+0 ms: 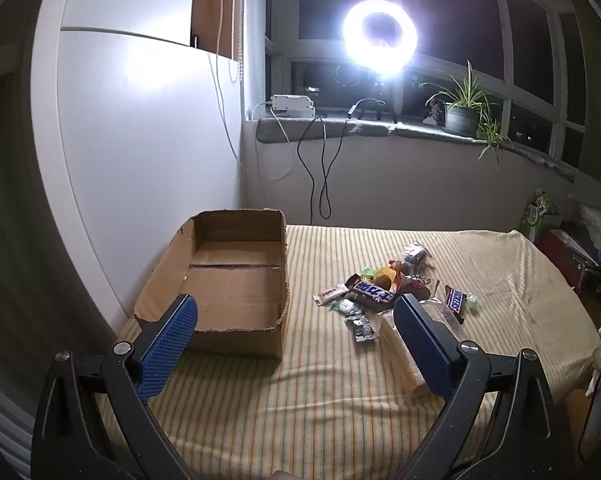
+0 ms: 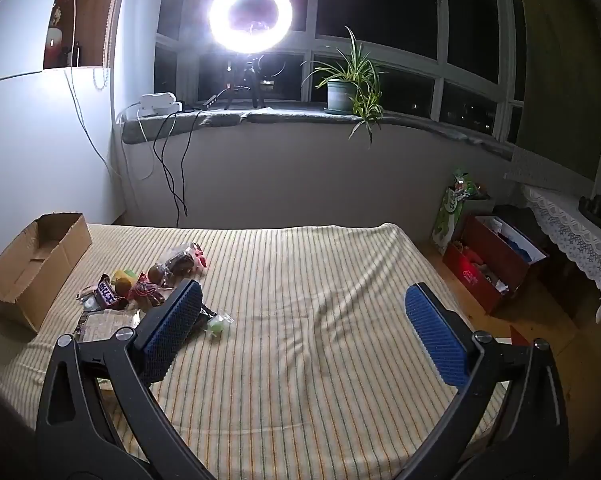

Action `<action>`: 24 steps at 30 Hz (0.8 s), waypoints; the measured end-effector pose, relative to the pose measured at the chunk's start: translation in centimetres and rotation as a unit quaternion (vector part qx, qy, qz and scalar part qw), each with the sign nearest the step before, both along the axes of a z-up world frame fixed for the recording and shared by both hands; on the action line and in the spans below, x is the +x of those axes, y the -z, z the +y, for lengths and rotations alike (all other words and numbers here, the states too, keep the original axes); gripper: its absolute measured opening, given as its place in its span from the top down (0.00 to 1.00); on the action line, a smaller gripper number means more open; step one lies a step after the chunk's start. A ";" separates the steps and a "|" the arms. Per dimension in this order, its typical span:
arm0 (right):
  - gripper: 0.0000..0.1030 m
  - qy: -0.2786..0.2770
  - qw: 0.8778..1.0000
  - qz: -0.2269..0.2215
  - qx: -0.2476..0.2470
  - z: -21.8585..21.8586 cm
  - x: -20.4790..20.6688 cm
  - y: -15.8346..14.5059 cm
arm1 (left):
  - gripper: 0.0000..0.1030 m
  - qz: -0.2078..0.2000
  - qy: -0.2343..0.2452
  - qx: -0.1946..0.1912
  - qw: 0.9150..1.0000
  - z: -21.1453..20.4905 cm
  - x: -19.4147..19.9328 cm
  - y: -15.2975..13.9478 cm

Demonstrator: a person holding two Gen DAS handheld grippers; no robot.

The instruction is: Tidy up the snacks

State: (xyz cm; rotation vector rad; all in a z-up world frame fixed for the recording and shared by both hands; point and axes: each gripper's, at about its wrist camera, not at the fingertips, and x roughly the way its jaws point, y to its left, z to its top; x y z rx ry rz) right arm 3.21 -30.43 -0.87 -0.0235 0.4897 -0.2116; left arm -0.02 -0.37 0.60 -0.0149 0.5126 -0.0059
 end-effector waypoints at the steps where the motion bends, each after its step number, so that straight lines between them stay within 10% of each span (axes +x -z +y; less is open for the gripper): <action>1: 0.00 0.000 1.000 0.001 -0.001 0.1 0.1 -0.1 | 0.04 0.000 0.001 -0.001 1.000 0.0 0.0 0.0; 24: 0.00 -0.005 1.000 0.001 -0.004 0.5 0.0 0.2 | 0.04 0.000 0.002 -0.001 1.000 0.0 -0.1 0.2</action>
